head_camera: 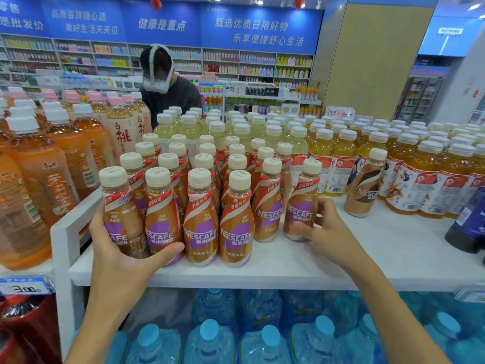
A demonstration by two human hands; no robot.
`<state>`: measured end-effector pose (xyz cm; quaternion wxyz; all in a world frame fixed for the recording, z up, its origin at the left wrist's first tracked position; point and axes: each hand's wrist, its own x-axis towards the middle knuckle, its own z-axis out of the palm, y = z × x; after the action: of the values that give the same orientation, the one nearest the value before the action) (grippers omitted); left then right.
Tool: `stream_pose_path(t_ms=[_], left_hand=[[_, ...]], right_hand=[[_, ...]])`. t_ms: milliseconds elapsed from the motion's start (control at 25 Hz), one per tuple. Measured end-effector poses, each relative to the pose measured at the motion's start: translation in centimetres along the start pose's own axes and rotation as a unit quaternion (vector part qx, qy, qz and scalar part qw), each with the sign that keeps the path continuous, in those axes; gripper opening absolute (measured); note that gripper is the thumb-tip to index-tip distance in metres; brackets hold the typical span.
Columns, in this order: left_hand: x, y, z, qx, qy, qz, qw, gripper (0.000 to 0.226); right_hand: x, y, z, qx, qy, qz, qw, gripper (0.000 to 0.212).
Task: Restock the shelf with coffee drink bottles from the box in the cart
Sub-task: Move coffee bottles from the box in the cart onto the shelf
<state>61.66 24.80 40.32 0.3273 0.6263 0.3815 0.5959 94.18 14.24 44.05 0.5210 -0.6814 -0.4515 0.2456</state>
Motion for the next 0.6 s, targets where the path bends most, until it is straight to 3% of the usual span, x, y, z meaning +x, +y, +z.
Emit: stream_pose_path(t_ms=[200, 600], left_hand=[[0.0, 0.0, 0.0, 0.003, 0.005, 0.0, 1.0, 0.126], [0.1, -0.3, -0.1, 0.013, -0.004, -0.001, 1.0, 0.129]], right_hand=[[-4.4, 0.0, 0.0, 0.009, -0.056, -0.009, 0.998, 0.046], [-5.6, -0.6, 5.8, -0.022, -0.068, -0.042, 0.997, 0.064]])
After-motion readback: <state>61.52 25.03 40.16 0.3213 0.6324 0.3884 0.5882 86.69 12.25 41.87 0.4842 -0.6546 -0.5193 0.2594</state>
